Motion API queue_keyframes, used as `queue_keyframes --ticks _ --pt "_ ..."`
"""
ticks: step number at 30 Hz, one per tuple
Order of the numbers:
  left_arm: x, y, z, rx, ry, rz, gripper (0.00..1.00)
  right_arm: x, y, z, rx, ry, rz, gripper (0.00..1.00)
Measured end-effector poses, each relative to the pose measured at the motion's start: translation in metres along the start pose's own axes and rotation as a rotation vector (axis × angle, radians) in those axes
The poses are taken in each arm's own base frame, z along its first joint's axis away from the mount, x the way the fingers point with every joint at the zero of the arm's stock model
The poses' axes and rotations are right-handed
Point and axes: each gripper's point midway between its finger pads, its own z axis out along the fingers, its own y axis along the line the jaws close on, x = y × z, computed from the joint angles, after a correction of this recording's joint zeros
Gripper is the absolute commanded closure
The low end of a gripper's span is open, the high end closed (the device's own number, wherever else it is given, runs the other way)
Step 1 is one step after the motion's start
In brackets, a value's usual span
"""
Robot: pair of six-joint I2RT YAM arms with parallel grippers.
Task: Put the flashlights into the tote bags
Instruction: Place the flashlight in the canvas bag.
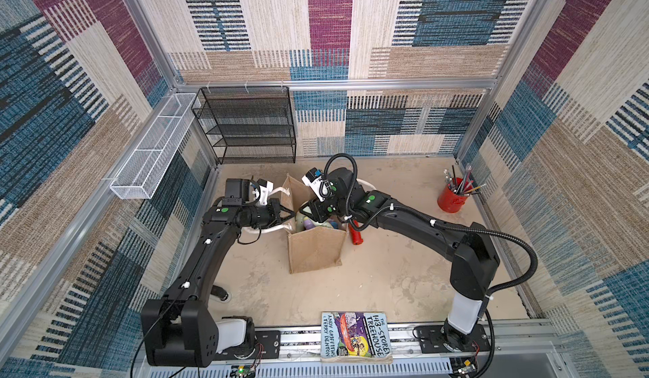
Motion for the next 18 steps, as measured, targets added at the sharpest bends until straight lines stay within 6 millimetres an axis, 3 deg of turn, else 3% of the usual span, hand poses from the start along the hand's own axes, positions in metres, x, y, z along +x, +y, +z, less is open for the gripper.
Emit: queue_keyframes --ticks 7,18 --pt "0.002 -0.002 0.0 0.011 0.007 -0.003 0.96 0.033 -0.016 0.028 0.024 0.117 0.032 0.76" --pt "0.012 0.001 0.0 0.023 0.028 0.003 0.96 0.053 -0.027 0.049 0.041 0.157 0.13 0.73"
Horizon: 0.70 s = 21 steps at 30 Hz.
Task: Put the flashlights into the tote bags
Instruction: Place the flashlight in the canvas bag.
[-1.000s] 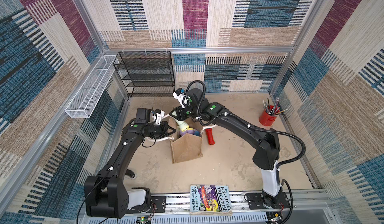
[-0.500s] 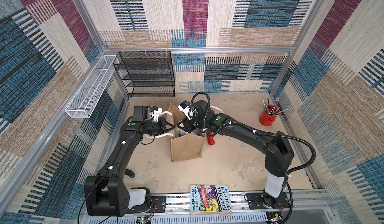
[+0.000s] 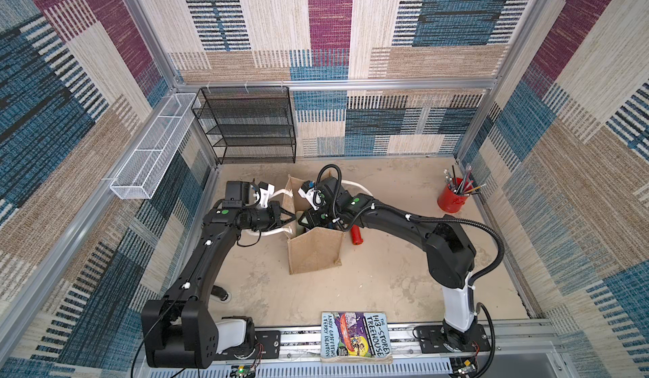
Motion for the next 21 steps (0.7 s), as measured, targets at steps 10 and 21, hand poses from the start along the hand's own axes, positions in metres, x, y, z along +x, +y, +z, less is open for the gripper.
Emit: queue_keyframes --ticks 10,21 --pt "0.004 -0.001 -0.003 -0.005 0.003 0.031 0.96 0.009 -0.006 0.019 -0.003 0.021 0.07 0.61" --pt "0.008 -0.001 -0.008 -0.028 -0.011 0.061 0.96 0.007 -0.002 0.013 0.001 0.044 0.081 0.46"
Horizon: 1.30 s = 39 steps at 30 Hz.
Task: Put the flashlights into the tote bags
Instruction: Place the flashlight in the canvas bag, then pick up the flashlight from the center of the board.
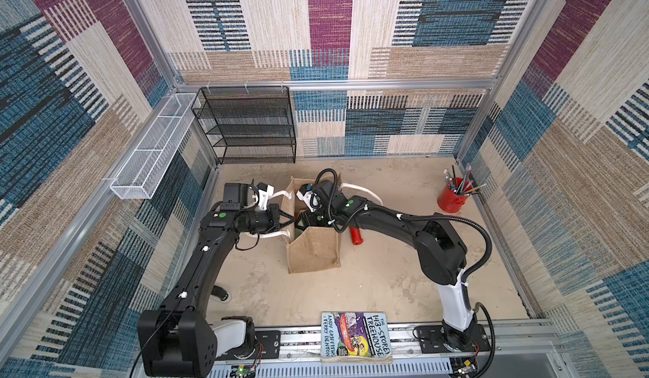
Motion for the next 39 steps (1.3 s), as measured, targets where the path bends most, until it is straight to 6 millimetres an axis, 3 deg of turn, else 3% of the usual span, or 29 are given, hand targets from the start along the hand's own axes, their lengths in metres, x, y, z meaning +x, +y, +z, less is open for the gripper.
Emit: queue_keyframes --ticks 4,14,21,26,33,36,39 --pt "-0.001 0.003 0.0 -0.019 -0.006 -0.001 0.96 -0.002 0.007 -0.017 -0.001 0.003 -0.003 0.41" --pt "-0.001 0.011 -0.001 -0.062 -0.017 -0.004 0.97 -0.033 0.049 -0.074 -0.106 -0.105 -0.093 0.36" --pt "-0.005 0.016 -0.003 -0.086 -0.03 -0.006 0.97 -0.058 0.061 -0.148 -0.057 -0.28 -0.14 0.33" --pt "-0.008 0.019 -0.005 -0.107 -0.037 -0.004 0.97 -0.06 0.02 -0.205 0.079 -0.404 -0.085 0.28" --pt "-0.01 0.02 -0.007 -0.113 -0.041 -0.007 0.97 -0.025 -0.075 -0.283 0.291 -0.548 0.111 0.21" --pt "-0.011 0.021 -0.006 -0.114 -0.039 -0.011 0.97 0.0 -0.1 -0.286 0.343 -0.535 0.172 0.21" --pt "-0.012 0.022 -0.006 -0.114 -0.037 -0.014 0.97 0.028 -0.125 -0.273 0.386 -0.485 0.238 0.21"
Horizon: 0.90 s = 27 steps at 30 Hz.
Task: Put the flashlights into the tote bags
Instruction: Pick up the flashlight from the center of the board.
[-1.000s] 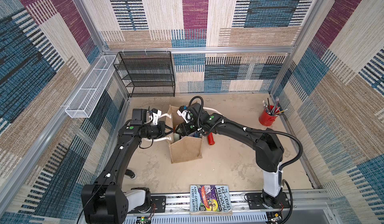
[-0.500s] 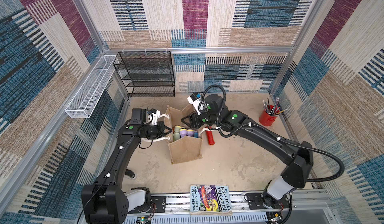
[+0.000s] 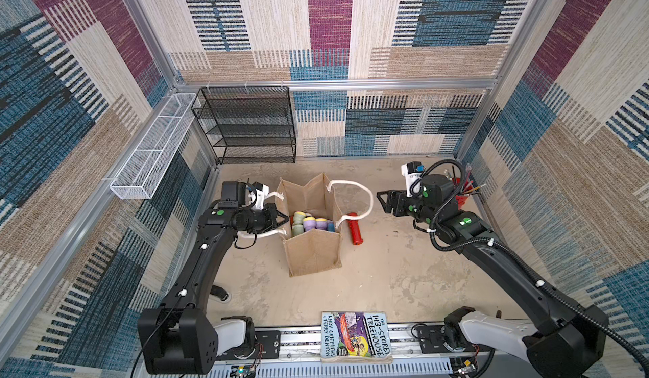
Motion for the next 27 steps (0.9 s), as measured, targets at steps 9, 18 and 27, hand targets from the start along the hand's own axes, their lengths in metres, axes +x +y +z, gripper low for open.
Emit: queue_keyframes --ticks 9,18,27 --pt "-0.001 0.002 0.002 -0.003 0.005 -0.007 0.96 0.107 -0.04 0.036 0.051 0.246 0.118 0.26" --pt "-0.001 0.003 0.002 -0.003 0.003 -0.008 0.96 0.148 -0.035 0.069 0.034 0.363 0.157 0.27" --pt "-0.001 0.002 0.001 0.0 0.002 -0.006 0.96 0.157 -0.003 0.109 0.035 0.414 0.07 0.29"
